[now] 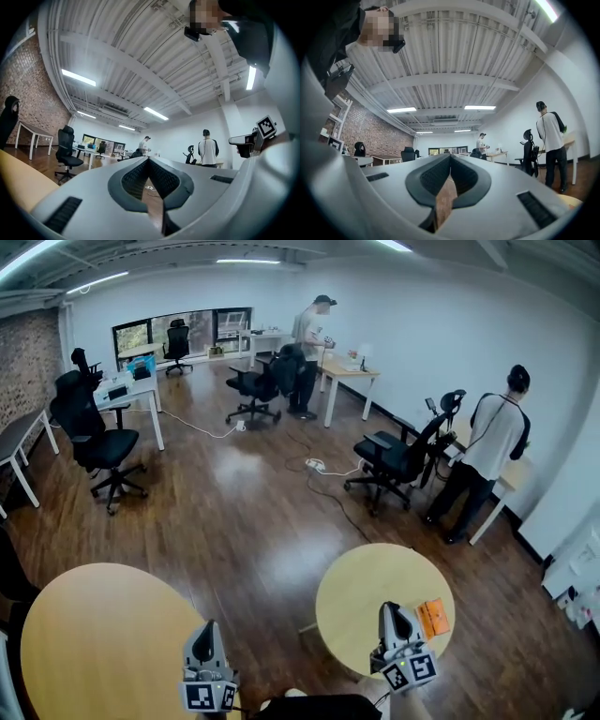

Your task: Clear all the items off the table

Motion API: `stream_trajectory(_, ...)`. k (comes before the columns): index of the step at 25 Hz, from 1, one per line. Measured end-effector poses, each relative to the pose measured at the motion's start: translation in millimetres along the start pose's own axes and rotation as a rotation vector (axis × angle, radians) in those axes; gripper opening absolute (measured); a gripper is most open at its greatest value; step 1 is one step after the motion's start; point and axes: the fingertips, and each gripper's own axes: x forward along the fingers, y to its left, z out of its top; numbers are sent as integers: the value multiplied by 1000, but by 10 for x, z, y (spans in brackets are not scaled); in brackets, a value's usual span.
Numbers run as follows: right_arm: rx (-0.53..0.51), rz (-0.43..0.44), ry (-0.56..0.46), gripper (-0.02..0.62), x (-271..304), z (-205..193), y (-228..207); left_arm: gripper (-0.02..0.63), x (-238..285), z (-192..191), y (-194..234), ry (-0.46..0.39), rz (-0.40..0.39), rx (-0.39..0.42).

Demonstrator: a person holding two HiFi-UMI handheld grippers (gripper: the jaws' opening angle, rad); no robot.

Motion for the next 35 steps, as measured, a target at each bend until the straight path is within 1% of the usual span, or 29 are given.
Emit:
stream_trajectory(2,0,-12,4,16,-61,-13,27,1,-7,-24,-3,-14,-16,-20)
stream_trajectory(3,-1,-16,6,37,-82,-10,48,1,-10,-42,11,-16,-23,-36)
stream_trajectory(6,-15,-39,4,37,-133,50,42,1,26,-85,10,-17,-38,-68)
stream_trajectory(8,-21,-66,-9,37,-179,105,-80,1,117,-118,-121,-13,-69,-76)
stream_trajectory(10,-23,-92,-16,38,-233,130,-300,1,257,-147,-358,-11,-112,-67)
stream_trajectory(11,-23,-105,-12,73,-273,123,-432,0,326,-152,-493,-11,-132,-58)
stream_trajectory(12,-21,-122,-6,89,-326,103,-570,0,387,-156,-621,-9,-149,-49)
stream_trajectory(15,2,-183,6,89,-556,30,-995,0,538,-188,-967,0,-182,-40)
stream_trajectory(17,12,-216,13,157,-705,5,-1355,0,692,-266,-1278,8,-202,-50)
stream_trajectory(20,-8,-265,32,160,-907,-3,-1887,0,972,-398,-1819,13,-263,-51)
stream_trajectory(21,-26,-285,54,168,-981,-26,-2021,0,1049,-440,-1981,21,-287,-50)
stream_trajectory(22,-48,-308,83,205,-1053,-61,-2153,0,1128,-486,-2141,32,-308,-51)
stream_trajectory(24,-84,-361,141,227,-1190,-128,-2461,0,1294,-588,-2490,55,-348,-56)
stream_trajectory(25,-92,-383,171,245,-1255,-170,-2619,0,1368,-642,-2676,65,-367,-62)
stream_trajectory(26,-91,-395,206,248,-1312,-231,-2762,0,1432,-696,-2852,74,-383,-70)
stream_trajectory(29,-47,-395,311,323,-1400,-466,-3063,0,1579,-866,-3269,105,-422,-89)
stream_trajectory(30,-32,-389,343,324,-1417,-557,-3128,0,1614,-933,-3376,117,-434,-87)
stream_trajectory(31,-17,-384,377,344,-1439,-656,-3183,0,1637,-1004,-3469,130,-445,-85)
stream_trajectory(33,6,-373,450,345,-1500,-873,-3260,0,1645,-1129,-3605,153,-466,-83)
stream_trajectory(35,30,-359,534,345,-1547,-1129,-3296,34,1629,-1226,-3649,180,-474,-85)
